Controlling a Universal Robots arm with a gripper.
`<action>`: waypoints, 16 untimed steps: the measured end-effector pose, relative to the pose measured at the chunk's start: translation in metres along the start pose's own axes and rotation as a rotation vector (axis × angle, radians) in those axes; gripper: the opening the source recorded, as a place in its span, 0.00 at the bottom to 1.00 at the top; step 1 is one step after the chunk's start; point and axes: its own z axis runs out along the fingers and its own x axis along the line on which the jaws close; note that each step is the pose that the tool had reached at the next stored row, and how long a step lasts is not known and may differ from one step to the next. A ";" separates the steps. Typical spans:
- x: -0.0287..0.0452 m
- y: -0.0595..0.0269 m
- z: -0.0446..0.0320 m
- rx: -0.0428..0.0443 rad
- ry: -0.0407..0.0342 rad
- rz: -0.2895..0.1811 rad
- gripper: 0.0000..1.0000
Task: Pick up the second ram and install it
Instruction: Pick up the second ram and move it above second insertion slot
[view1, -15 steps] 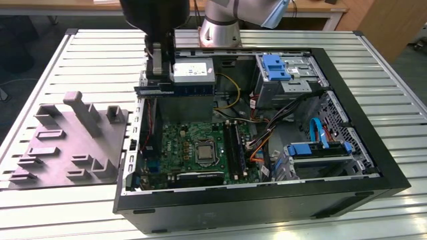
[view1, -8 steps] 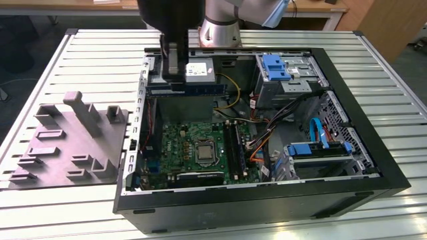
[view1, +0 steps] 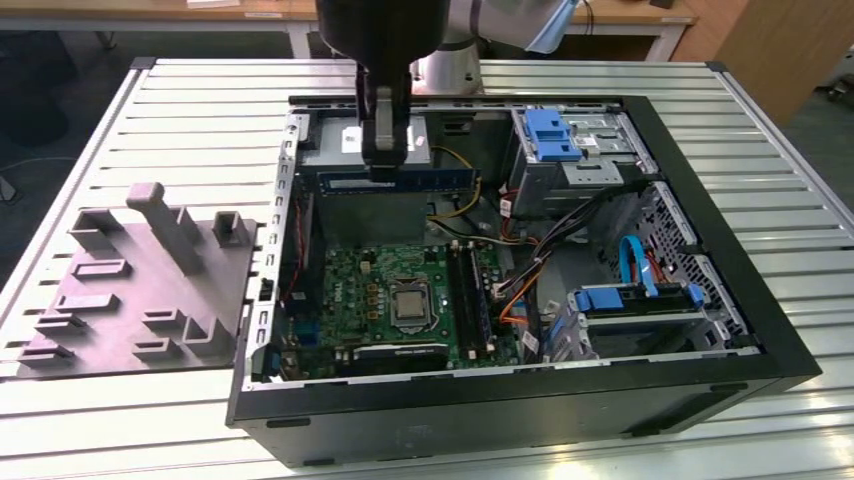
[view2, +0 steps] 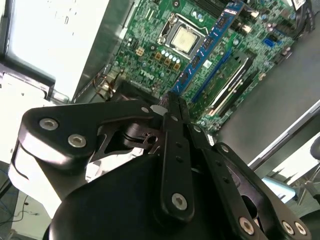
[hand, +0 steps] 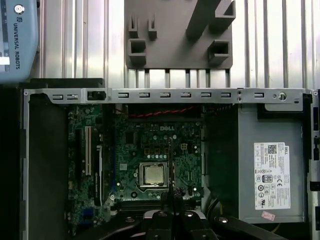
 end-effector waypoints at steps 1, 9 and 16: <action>0.0000 -0.0005 0.0000 0.0000 0.0000 0.000 0.11; 0.0000 -0.0013 0.0006 -0.0006 0.0001 0.000 0.11; 0.0000 -0.0051 0.0027 -0.0048 0.0003 0.000 0.11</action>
